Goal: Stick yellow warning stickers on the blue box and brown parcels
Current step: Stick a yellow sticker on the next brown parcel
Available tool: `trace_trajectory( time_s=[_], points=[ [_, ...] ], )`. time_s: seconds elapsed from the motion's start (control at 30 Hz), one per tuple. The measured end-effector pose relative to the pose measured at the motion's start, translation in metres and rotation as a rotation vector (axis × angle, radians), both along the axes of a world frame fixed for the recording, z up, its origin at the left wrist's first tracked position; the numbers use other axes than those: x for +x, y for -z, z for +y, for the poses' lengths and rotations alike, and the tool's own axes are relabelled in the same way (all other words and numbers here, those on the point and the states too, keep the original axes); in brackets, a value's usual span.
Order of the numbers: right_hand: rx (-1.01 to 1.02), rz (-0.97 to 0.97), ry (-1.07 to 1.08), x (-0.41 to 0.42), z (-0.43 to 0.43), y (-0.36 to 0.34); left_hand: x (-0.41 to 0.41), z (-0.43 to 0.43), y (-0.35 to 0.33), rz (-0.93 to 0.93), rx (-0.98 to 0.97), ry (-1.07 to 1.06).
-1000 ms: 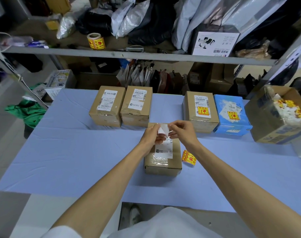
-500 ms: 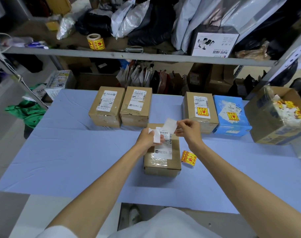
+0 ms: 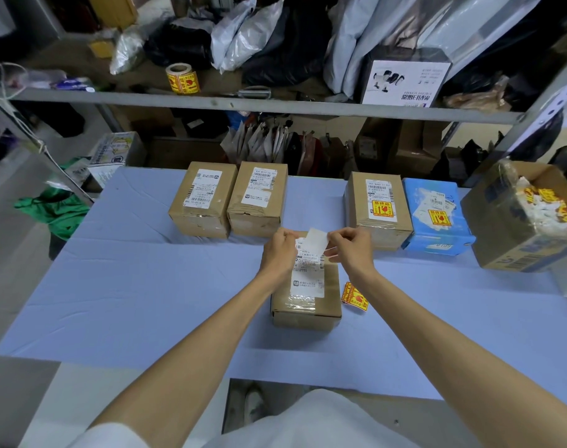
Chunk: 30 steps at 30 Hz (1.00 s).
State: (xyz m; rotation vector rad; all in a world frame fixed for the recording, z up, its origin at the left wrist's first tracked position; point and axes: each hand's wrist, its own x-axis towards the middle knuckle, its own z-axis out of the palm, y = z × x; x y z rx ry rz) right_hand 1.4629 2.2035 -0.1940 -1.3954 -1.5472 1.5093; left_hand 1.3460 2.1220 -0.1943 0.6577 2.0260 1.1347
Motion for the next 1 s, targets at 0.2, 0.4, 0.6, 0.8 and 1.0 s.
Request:
trace_trajectory(
  time_s=[0.2, 0.4, 0.6, 0.8, 1.0],
  points=[
    [0.011, -0.015, -0.008, 0.000, -0.003, 0.000, 0.009, -0.001, -0.005, 0.018, 0.055, 0.039],
    [0.007, -0.014, -0.006, 0.001, -0.007, -0.002, 0.015, -0.003, -0.002, 0.285, 0.058, 0.139],
    [-0.056, 0.021, 0.031, -0.001, -0.008, -0.003, 0.016, 0.001, 0.005, 0.521, 0.097, 0.236],
    [-0.159, 0.136, -0.045, 0.002, -0.010, 0.000, 0.013, 0.001, 0.008, 0.454, 0.072, 0.193],
    [-0.317, 0.183, -0.096, 0.007, -0.002, 0.000, 0.001, -0.002, 0.014, 0.350, 0.001, 0.157]
  ],
)
